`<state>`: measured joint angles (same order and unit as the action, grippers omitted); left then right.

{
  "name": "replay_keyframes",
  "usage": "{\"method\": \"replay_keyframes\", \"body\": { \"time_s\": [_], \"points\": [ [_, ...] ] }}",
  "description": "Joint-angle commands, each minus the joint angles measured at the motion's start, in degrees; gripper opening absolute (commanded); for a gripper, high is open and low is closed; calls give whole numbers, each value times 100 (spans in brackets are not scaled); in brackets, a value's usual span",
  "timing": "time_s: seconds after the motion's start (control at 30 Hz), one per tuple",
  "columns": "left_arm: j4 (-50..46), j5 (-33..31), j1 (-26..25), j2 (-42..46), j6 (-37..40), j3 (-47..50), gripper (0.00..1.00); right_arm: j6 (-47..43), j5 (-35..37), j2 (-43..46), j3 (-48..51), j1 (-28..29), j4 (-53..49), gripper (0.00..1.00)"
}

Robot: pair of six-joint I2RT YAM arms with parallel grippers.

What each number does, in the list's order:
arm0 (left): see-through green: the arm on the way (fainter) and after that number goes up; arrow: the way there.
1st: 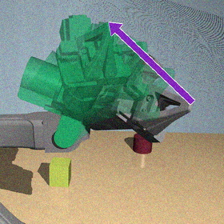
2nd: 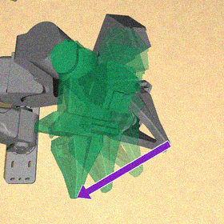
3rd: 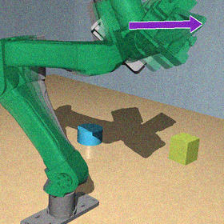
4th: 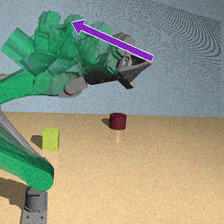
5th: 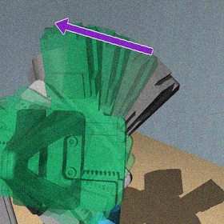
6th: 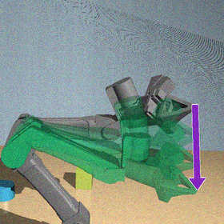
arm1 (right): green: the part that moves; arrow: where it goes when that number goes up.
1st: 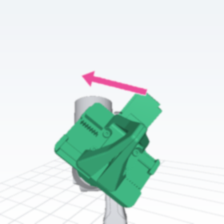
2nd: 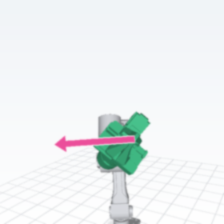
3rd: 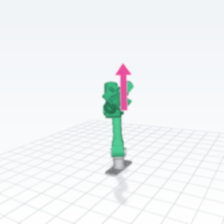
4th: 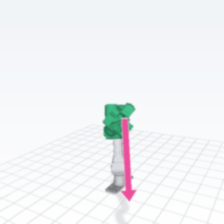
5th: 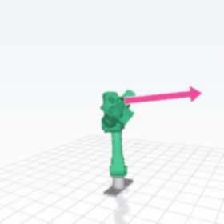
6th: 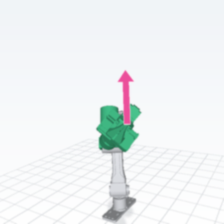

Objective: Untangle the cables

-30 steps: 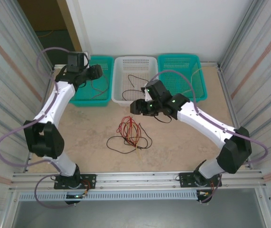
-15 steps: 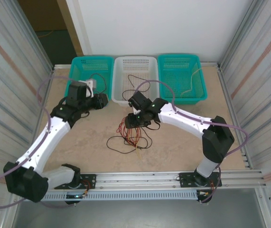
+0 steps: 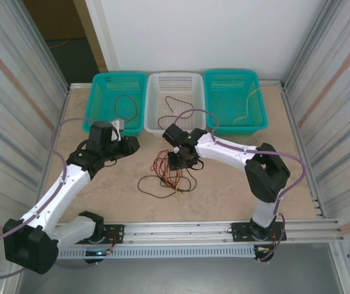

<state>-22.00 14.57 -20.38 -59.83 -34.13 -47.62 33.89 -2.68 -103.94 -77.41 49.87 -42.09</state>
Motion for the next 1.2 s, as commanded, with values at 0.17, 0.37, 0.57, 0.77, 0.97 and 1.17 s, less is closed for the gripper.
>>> {"method": "replay_keyframes", "body": {
  "time_s": [0.17,0.37,0.57,0.77,0.97,1.17],
  "points": [
    [381,114,-264,-197,-188,25,30,87,404,-174,168,-51,-268,29],
    [432,131,-385,-296,-167,25,30,399,591,440,854,-329,-377,28],
    [547,112,-449,-441,-177,-36,30,559,12,770,1725,-505,-136,33],
    [539,108,-493,-512,-152,-160,30,601,-53,540,1755,-380,-201,36],
    [479,72,-518,-460,-148,-160,30,659,-50,364,1610,-380,-158,34],
    [424,45,-519,-441,-110,-167,31,593,281,692,1461,-289,-471,38]
  ]
}}
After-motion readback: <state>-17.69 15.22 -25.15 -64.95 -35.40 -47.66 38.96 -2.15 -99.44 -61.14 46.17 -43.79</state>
